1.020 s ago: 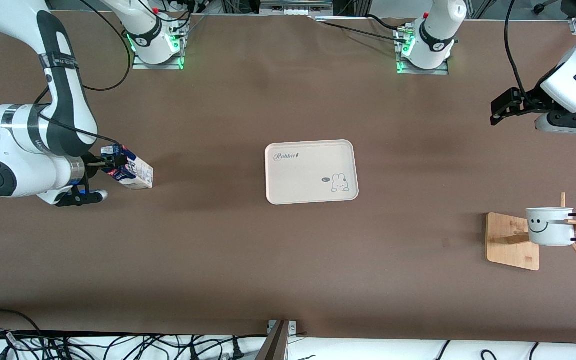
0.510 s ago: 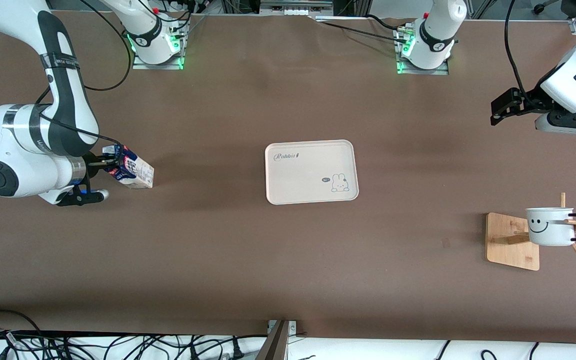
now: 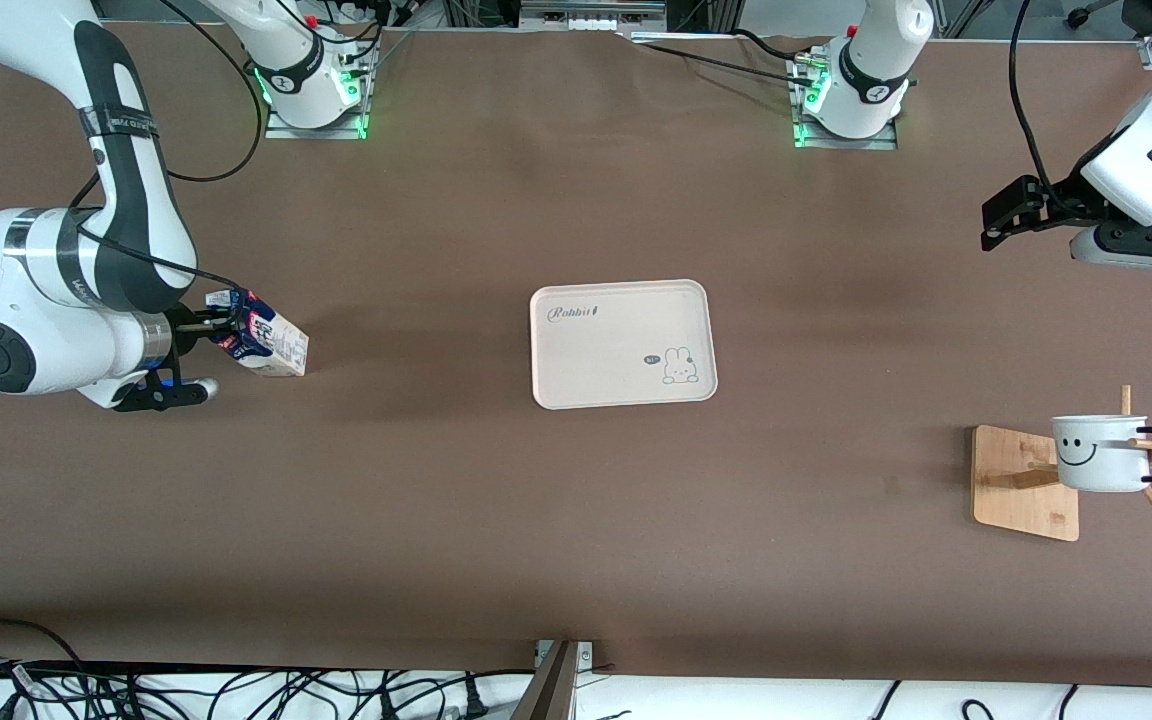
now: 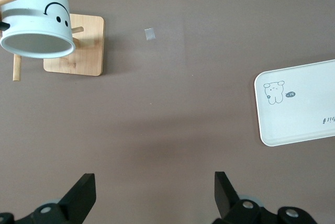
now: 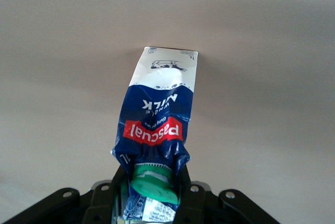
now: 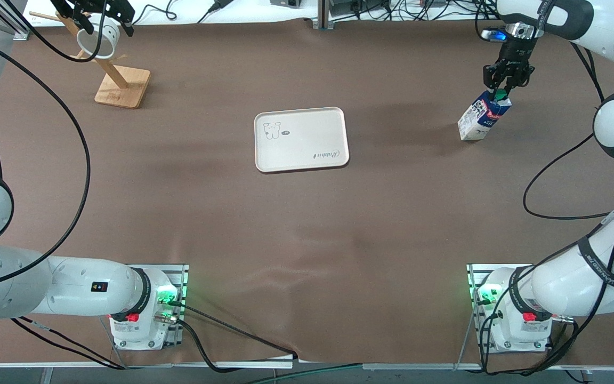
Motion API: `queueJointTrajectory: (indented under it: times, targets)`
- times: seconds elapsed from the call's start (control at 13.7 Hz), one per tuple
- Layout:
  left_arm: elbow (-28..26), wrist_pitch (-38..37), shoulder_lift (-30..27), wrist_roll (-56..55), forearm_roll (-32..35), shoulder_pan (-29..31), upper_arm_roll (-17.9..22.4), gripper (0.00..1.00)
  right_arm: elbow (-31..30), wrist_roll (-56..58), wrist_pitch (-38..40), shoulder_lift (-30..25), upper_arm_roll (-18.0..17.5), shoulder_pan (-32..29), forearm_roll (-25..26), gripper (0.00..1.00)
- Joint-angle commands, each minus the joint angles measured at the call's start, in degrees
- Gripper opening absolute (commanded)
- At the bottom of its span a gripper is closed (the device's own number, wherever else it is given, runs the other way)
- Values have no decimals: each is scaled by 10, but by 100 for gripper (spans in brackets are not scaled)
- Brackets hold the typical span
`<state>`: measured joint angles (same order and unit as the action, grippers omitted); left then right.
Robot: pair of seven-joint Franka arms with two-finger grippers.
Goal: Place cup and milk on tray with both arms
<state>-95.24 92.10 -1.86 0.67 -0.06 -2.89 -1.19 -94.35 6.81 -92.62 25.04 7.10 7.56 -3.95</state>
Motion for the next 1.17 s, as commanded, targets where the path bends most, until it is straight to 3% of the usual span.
queueJointTrajectory:
  times: [0.0, 0.73, 1.09]
  targets:
    - [-6, 0, -10, 11, 8, 3, -2, 100, -12, 3, 5, -5, -1, -2, -14, 0]
    - [-6, 2, -10, 11, 8, 3, -2, 100, 6, 0, 60, -35, 1, -2, -20, 0]
    - [-7, -2, -10, 10, 8, 4, -2, 100, 67, -7, 126, -42, 3, -2, -20, 0]
